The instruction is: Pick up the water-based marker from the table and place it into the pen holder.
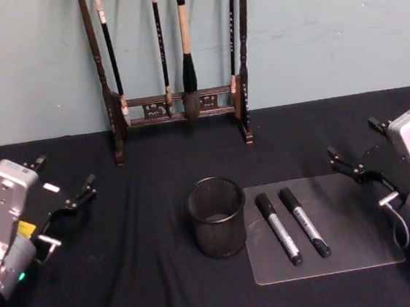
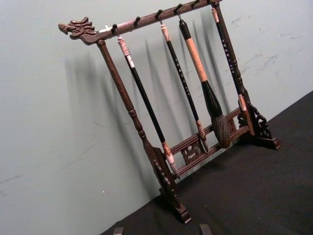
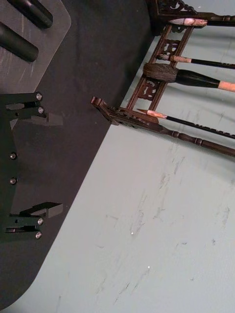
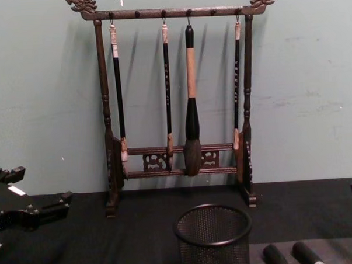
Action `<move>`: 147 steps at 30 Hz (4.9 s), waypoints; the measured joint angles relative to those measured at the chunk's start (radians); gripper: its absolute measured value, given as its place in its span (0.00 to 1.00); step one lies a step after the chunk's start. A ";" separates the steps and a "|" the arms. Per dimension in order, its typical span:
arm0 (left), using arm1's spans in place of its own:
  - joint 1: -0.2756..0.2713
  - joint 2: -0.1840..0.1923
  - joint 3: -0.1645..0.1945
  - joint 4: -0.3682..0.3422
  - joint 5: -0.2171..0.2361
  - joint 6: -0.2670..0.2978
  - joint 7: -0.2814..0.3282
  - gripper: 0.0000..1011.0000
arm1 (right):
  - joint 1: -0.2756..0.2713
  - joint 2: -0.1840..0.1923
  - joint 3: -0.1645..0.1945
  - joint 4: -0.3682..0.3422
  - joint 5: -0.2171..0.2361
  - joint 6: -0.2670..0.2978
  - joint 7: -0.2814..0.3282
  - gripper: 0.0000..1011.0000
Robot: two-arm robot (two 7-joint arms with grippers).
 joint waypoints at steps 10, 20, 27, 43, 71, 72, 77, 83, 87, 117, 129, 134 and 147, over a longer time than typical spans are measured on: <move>0.000 0.000 0.000 0.000 0.000 0.000 0.000 1.00 | 0.000 0.000 0.000 0.000 0.000 0.000 0.000 0.99; 0.000 0.000 0.000 0.000 0.000 0.000 0.000 1.00 | 0.000 0.000 0.000 0.000 0.000 0.000 0.000 0.99; 0.000 0.000 0.000 0.000 0.000 0.000 0.000 1.00 | 0.000 0.000 0.000 0.000 0.000 0.000 0.000 0.99; 0.000 0.000 0.000 0.000 0.000 0.000 0.000 1.00 | 0.000 0.000 0.000 0.000 0.000 0.000 0.000 0.99; 0.000 0.000 0.000 0.000 0.000 0.000 0.000 1.00 | -0.053 -0.051 0.074 -0.127 0.184 0.289 0.178 0.99; 0.000 0.000 0.000 0.000 0.000 0.000 0.000 1.00 | -0.052 -0.052 0.073 -0.126 0.184 0.297 0.183 0.99; 0.000 0.000 0.000 0.000 0.000 0.000 0.000 1.00 | -0.048 -0.059 0.067 -0.121 0.184 0.339 0.213 0.99; 0.000 0.000 0.000 0.000 0.000 0.000 0.000 1.00 | -0.048 -0.064 0.065 -0.118 0.173 0.368 0.229 0.99; 0.000 0.000 0.000 0.000 0.000 0.000 0.000 1.00 | -0.045 -0.071 0.064 -0.110 0.161 0.387 0.237 0.99; 0.000 0.000 0.000 0.000 0.000 0.000 0.000 1.00 | -0.044 -0.118 0.068 -0.054 0.071 0.399 0.297 0.99; 0.000 0.000 0.000 0.000 0.000 0.000 0.000 1.00 | -0.047 -0.133 0.085 -0.047 0.056 0.421 0.319 0.99; 0.000 0.000 0.000 0.000 0.000 0.000 0.000 1.00 | -0.049 -0.141 0.094 -0.043 0.047 0.427 0.326 0.99; 0.000 0.000 0.000 0.000 0.000 0.000 0.000 1.00 | -0.050 -0.158 0.113 -0.029 0.036 0.440 0.347 0.99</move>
